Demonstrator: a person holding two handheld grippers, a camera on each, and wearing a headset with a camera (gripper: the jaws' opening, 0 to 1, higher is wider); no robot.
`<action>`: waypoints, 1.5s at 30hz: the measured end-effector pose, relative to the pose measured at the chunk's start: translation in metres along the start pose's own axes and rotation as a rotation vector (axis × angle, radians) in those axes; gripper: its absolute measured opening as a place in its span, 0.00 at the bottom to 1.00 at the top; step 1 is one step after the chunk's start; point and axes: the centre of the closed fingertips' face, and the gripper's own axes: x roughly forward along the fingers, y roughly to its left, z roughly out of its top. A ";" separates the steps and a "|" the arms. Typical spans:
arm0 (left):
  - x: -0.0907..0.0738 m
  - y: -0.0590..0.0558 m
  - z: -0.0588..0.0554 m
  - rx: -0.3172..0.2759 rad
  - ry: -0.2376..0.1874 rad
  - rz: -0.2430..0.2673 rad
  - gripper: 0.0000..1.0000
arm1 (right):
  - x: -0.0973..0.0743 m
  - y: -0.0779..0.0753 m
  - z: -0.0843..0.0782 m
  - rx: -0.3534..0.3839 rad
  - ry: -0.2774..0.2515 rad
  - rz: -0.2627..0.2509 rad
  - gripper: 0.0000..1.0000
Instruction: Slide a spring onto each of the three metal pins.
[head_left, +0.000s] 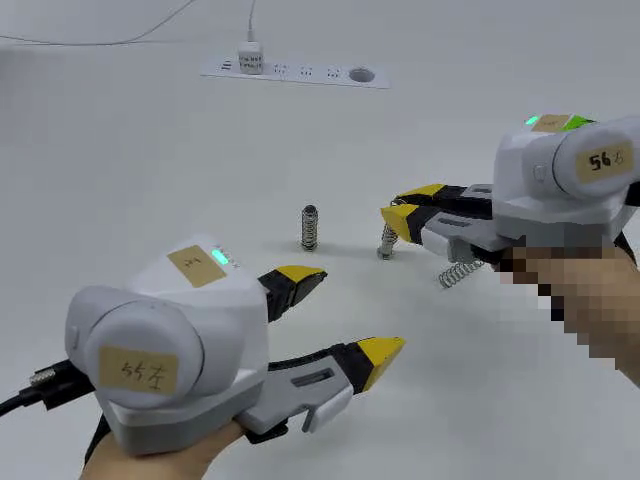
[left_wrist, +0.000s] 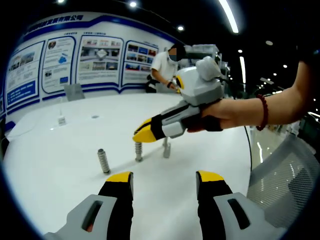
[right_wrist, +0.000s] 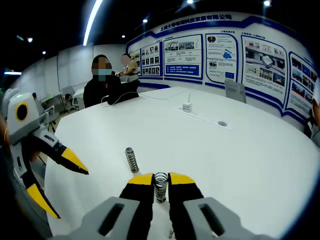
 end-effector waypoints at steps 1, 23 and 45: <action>0.000 0.000 0.000 0.002 0.000 -0.001 0.52 | 0.000 0.000 -0.002 0.001 0.005 0.000 0.12; -0.001 0.001 0.002 0.007 -0.009 0.003 0.51 | 0.009 0.000 -0.017 0.015 0.043 -0.017 0.12; 0.001 0.000 0.003 0.052 0.008 0.025 0.52 | -0.035 -0.006 0.003 0.175 -0.032 -0.034 0.42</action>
